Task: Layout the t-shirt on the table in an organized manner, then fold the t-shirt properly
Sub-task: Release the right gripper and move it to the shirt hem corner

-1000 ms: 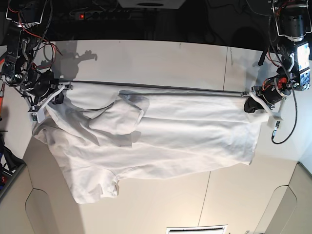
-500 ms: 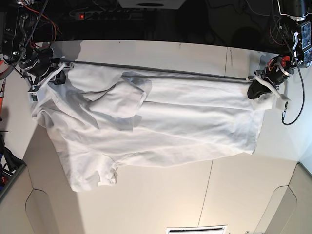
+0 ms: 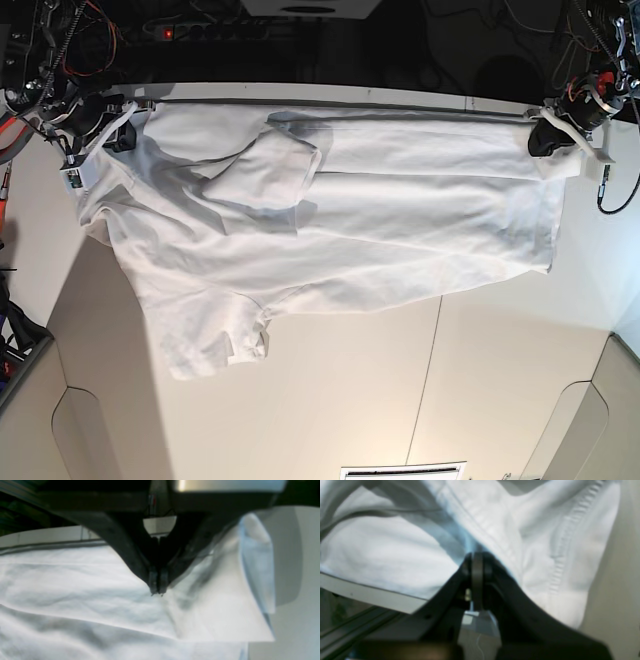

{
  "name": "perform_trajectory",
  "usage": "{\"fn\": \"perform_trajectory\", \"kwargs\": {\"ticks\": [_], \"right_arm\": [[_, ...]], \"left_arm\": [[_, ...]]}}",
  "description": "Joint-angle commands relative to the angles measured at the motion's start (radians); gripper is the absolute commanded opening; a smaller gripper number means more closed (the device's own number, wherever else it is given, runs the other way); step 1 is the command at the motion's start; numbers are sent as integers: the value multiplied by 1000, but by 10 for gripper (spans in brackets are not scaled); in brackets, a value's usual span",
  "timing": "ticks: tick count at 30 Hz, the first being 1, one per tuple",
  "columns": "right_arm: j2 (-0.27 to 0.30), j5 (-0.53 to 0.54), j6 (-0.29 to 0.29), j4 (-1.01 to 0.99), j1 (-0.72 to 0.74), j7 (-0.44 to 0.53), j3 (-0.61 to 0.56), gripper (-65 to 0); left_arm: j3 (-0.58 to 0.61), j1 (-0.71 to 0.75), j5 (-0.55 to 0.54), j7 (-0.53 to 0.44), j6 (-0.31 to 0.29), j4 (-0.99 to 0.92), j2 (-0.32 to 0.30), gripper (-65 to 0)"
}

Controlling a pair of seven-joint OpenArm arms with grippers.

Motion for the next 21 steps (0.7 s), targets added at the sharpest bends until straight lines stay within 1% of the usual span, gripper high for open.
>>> {"fn": "perform_trajectory", "kwargs": {"ticks": [1, 2, 5, 7, 10, 13, 14, 16, 17, 18, 19, 21], "right_arm": [[11, 26, 2, 18, 3, 11, 5, -650], [11, 40, 2, 19, 3, 10, 5, -650], [11, 48, 3, 36, 3, 8, 5, -650], [11, 50, 2, 63, 3, 1, 5, -650], [11, 50, 2, 126, 2, -5, 5, -650], [11, 76, 2, 206, 3, -16, 5, -650], [11, 87, 2, 232, 3, -17, 5, -650], [11, 102, 2, 281, 6, -16, 5, -650], [11, 101, 2, 299, 12, -16, 5, -650], [11, 100, 2, 315, 19, -16, 5, -650], [11, 100, 2, 328, 30, -16, 5, -650], [11, 96, 0, 335, 63, -15, 5, -650]], "left_arm": [[-3, 14, 65, 51, 51, -4, -11, -650], [-3, 14, 58, 46, 48, 0, -11, -650], [-3, -1, 16, 47, -29, 34, -11, -650], [-3, -11, -10, 48, -46, 69, -11, -650], [-3, -27, -42, 55, -46, 132, -11, -650], [-3, -46, -48, 55, -46, 196, -11, -650], [-3, -53, -48, 55, -46, 214, -11, -629], [-3, -68, -48, 55, -46, 246, -11, -506], [-3, -79, -48, 55, -46, 255, -11, -460], [-3, -90, -48, 55, -46, 259, -11, -430], [-3, -103, -48, 55, -45, 259, -11, -419], [-3, -124, -43, 54, -45, 258, -11, -420]]}}
